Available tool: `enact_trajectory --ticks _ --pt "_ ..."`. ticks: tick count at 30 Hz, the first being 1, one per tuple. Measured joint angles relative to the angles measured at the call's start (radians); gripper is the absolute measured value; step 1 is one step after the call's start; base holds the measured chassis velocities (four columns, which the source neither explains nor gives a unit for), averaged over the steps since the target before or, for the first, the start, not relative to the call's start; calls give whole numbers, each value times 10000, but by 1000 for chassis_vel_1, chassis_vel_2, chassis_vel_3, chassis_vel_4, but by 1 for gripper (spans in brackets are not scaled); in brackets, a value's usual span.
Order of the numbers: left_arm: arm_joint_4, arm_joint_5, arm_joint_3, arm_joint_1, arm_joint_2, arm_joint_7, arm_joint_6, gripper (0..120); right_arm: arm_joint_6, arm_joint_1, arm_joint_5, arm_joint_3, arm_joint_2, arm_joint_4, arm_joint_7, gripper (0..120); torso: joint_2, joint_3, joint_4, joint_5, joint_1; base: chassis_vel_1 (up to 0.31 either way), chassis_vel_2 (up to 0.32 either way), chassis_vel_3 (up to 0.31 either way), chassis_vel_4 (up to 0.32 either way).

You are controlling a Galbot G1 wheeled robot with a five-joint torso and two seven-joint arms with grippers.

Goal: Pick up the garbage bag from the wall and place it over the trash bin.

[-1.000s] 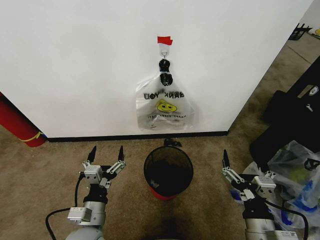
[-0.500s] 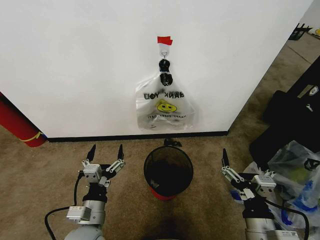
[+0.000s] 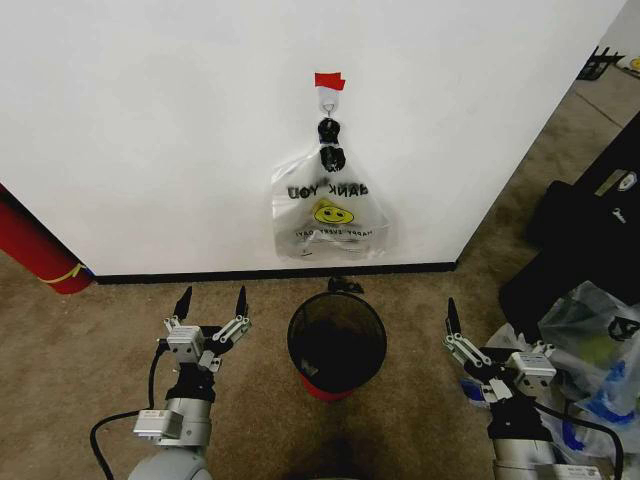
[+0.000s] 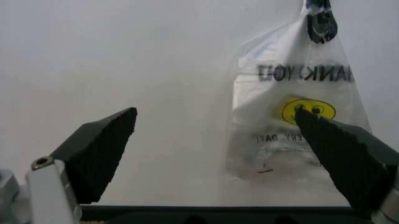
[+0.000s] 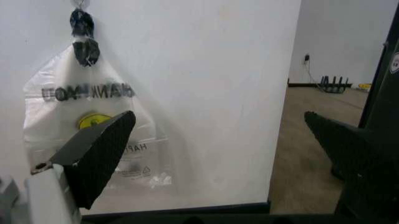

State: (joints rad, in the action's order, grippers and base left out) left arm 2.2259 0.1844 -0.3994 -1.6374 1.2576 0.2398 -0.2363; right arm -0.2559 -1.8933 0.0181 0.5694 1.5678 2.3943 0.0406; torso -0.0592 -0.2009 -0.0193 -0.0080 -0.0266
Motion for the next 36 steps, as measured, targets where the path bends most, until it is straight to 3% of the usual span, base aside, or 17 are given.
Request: enact_trajectory --ticks 36 --pt "-313 -168 122 166 34 -12 -60 100 -46 125 -57 -41 50 -139 83 100 0 0 0 1 0 0 0 0 0"
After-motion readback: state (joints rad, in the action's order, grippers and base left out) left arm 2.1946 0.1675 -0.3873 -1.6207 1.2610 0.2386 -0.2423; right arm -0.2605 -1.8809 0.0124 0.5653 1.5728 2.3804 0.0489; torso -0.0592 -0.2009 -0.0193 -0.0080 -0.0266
